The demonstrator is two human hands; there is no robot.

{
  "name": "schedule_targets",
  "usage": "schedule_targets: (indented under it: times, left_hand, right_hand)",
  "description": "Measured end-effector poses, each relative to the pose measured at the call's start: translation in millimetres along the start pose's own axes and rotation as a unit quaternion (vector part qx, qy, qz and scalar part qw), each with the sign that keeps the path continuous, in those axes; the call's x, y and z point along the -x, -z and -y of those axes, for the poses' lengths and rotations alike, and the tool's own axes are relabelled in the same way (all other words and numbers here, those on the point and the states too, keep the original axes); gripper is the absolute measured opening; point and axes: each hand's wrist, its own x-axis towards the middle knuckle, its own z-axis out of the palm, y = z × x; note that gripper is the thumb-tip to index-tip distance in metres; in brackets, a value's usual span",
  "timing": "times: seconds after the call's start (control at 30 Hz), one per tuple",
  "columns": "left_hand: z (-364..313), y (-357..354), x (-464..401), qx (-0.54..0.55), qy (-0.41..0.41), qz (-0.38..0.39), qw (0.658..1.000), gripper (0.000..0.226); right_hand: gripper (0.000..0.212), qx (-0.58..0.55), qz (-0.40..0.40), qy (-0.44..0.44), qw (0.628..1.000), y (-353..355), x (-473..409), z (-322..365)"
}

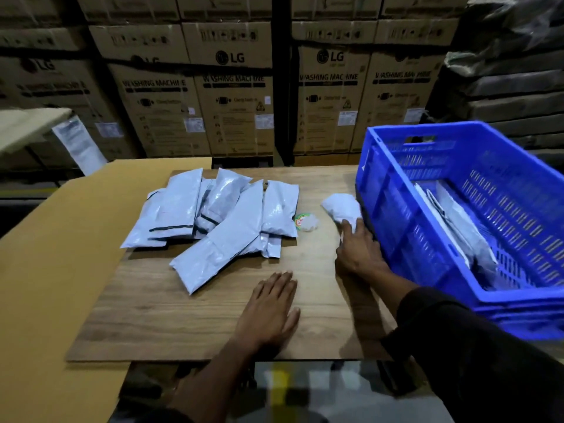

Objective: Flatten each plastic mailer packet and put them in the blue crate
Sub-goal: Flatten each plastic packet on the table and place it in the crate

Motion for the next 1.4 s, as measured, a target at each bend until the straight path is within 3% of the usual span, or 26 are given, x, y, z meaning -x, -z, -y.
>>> schedule_targets:
  times: [0.2, 0.27, 0.43, 0.53, 0.67, 0.83, 1.0, 1.13, 1.4]
  left_hand:
    - [-6, 11, 5, 0.012, 0.041, -0.050, 0.998, 0.074]
    - [-8, 15, 10, 0.003, 0.024, -0.056, 0.998, 0.078]
    - [-14, 16, 14, -0.040, -0.056, -0.044, 0.997, 0.081]
    - [-22, 21, 14, -0.066, -0.091, -0.052, 0.992, 0.078]
    - [-32, 21, 17, -0.065, -0.059, -0.045, 0.995, 0.068]
    - [-33, 14, 29, -0.036, 0.040, -0.043, 0.998, 0.067]
    - [-35, 11, 34, -0.009, 0.065, -0.043, 0.997, 0.064]
    - [-30, 9, 40, -0.017, 0.052, -0.038, 0.998, 0.062]
    - [-31, 5, 41, -0.034, 0.072, 0.004, 0.997, 0.066]
  right_hand:
    - [0.082, -0.033, 0.034, 0.150, 0.988, -22, 82, -4]
    - [0.077, -0.066, 0.042, 0.163, 0.984, -12, 118, -8]
    - [0.102, -0.094, 0.079, 0.249, 0.961, -5, 155, -45]
    - [0.085, -0.069, 0.140, 0.287, 0.945, -1, 160, -47]
    - [0.079, -0.042, 0.112, 0.359, 0.926, -14, 149, -30]
    - [0.078, 0.000, 0.094, 0.315, 0.944, -18, 154, 1]
    - [0.094, 0.045, 0.102, 0.254, 0.961, -33, 157, -7]
    - [0.076, 0.097, 0.110, 0.277, 0.950, -35, 149, -29]
    - [0.080, 0.129, 0.140, 0.305, 0.933, -24, 141, -31]
